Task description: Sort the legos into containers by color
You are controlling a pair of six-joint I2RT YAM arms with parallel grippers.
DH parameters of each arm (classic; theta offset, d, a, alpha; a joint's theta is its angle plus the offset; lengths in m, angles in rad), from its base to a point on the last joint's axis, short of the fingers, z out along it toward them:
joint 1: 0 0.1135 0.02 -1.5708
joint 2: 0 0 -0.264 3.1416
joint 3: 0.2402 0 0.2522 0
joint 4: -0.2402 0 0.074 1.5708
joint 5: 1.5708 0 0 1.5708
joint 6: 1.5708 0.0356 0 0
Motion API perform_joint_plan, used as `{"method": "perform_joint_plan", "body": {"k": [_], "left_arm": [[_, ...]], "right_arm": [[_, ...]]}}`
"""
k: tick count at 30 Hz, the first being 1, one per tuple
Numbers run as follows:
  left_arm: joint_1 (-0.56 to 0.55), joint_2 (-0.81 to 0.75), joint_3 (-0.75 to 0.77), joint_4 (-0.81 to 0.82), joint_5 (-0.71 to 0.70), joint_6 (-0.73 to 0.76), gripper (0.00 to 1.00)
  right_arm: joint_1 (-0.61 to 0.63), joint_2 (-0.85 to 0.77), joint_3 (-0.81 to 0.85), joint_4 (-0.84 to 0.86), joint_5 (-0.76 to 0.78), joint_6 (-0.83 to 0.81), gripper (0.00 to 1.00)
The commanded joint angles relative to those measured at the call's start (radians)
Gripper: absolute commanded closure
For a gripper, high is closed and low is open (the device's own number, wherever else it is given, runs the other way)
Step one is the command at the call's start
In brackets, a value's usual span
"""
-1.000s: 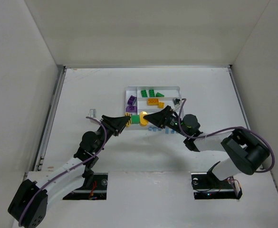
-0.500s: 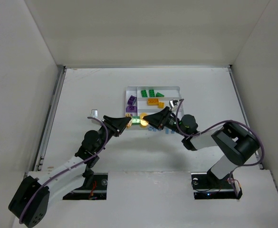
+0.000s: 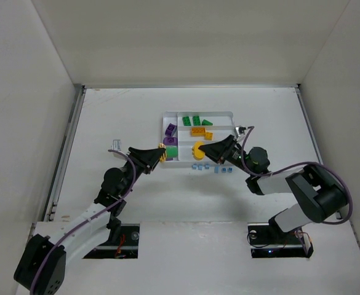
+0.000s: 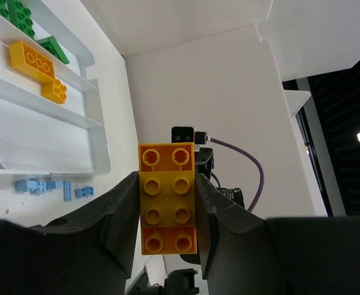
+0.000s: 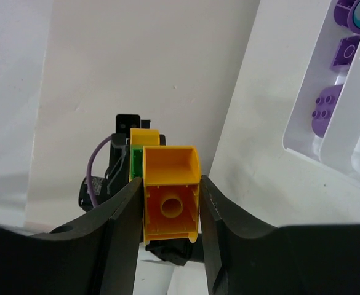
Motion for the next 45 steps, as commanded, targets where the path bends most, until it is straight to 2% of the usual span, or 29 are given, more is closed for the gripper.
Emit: {"method": "perform_joint_plan", "body": {"k": [1, 3, 6, 10, 14, 17, 25, 34, 36, 38, 40, 45], "left_arm": [[0.005, 0.005, 0.044, 0.067, 0.026, 0.009, 0.88], [0.008, 0.011, 0.045, 0.073, 0.031, 0.018, 0.88], [-0.007, 0.024, 0.048, 0.067, 0.014, 0.043, 0.88], [-0.010, 0.057, 0.056, 0.065, 0.018, 0.069, 0.88], [-0.019, 0.082, 0.050, 0.065, 0.005, 0.089, 0.87], [-0.010, 0.097, 0.044, 0.076, 0.005, 0.100, 0.86], [-0.013, 0.136, 0.047, 0.097, 0.002, 0.112, 0.86], [-0.022, 0.212, 0.067, 0.157, 0.014, 0.097, 0.86], [-0.025, 0.225, 0.071, 0.165, 0.014, 0.097, 0.86], [-0.027, 0.235, 0.079, 0.171, 0.014, 0.092, 0.86], [-0.029, 0.237, 0.088, 0.171, 0.015, 0.087, 0.86], [-0.021, 0.234, 0.105, 0.177, 0.012, 0.069, 0.86]], "right_arm": [[-0.040, -0.029, 0.009, -0.030, 0.016, -0.083, 0.66], [-0.068, -0.049, 0.034, -0.165, 0.052, -0.140, 0.66], [-0.085, -0.109, 0.097, -0.461, 0.184, -0.270, 0.66], [-0.042, -0.163, 0.254, -0.895, 0.517, -0.520, 0.65], [0.003, -0.131, 0.373, -1.078, 0.749, -0.654, 0.65], [0.001, -0.059, 0.436, -1.121, 0.794, -0.696, 0.64], [-0.036, 0.089, 0.566, -1.161, 0.797, -0.732, 0.61], [-0.072, 0.113, 0.588, -1.127, 0.807, -0.726, 0.48], [-0.077, 0.115, 0.582, -1.115, 0.804, -0.722, 0.41], [-0.074, 0.096, 0.565, -1.109, 0.800, -0.716, 0.31], [-0.069, 0.051, 0.537, -1.104, 0.781, -0.708, 0.28], [0.079, -0.196, 0.352, -0.919, 0.631, -0.661, 0.18]]}}
